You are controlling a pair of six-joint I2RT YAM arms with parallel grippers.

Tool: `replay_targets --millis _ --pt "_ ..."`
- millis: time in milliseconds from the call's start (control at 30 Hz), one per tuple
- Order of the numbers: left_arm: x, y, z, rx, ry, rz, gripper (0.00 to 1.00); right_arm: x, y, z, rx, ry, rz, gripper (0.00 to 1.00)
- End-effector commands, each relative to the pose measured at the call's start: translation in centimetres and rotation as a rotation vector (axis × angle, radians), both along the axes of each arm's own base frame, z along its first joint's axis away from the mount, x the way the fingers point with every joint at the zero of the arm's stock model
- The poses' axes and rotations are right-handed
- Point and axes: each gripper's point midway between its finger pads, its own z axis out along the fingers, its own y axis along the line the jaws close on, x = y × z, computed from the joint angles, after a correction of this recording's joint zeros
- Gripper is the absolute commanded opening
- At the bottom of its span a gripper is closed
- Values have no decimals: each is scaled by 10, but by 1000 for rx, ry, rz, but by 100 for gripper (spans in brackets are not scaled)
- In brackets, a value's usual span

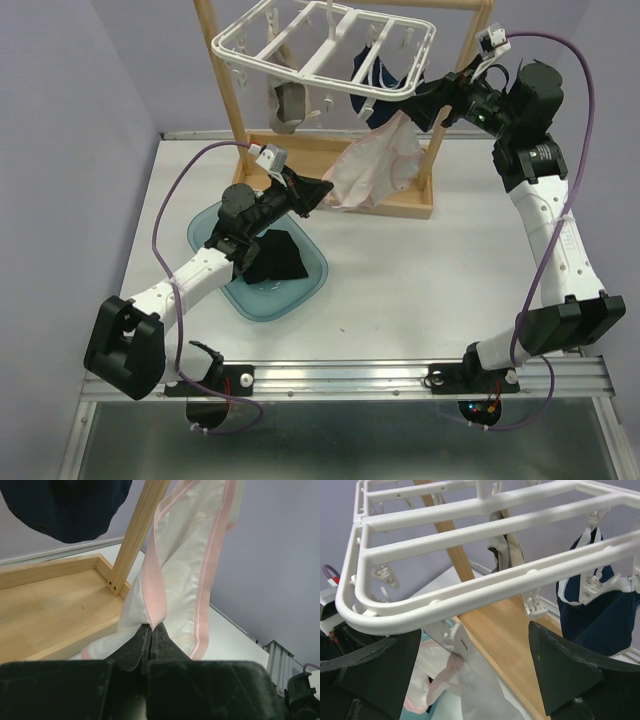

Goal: Remove the underwear clipped to the hanger

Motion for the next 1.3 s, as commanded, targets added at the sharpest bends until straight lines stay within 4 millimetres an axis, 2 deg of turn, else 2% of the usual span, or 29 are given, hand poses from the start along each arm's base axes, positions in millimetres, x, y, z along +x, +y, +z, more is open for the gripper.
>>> replay_targets --millis 0,200,300,533,733,933,967,1033,1133,1267 --pt "-6 -3 29 -53 -80 -32 0 -13 9 53 70 -125 36 92" --pt "-7 -4 30 -62 -74 -44 0 -7 21 44 70 -105 39 89" --pt "-9 -4 32 -69 -77 -48 0 -2 20 37 58 -104 11 89" --pt "-13 -8 34 -73 -80 -72 0 5 13 44 55 -139 -65 84" --pt "-14 -9 34 -79 -80 -81 0 11 20 31 30 -131 -75 77" --pt "-15 -10 34 -80 -81 -85 0 9 18 36 28 -150 -87 57" --pt "-14 -10 34 -79 -83 -86 0 8 18 38 29 -153 -86 50" --pt "-14 -9 34 -79 -84 -84 0 6 18 41 28 -163 -83 43" --pt "-14 -10 34 -79 -84 -86 0 2 18 39 24 -163 -73 24" --pt "-14 -10 35 -80 -84 -88 0 -2 21 33 16 -152 -50 11"
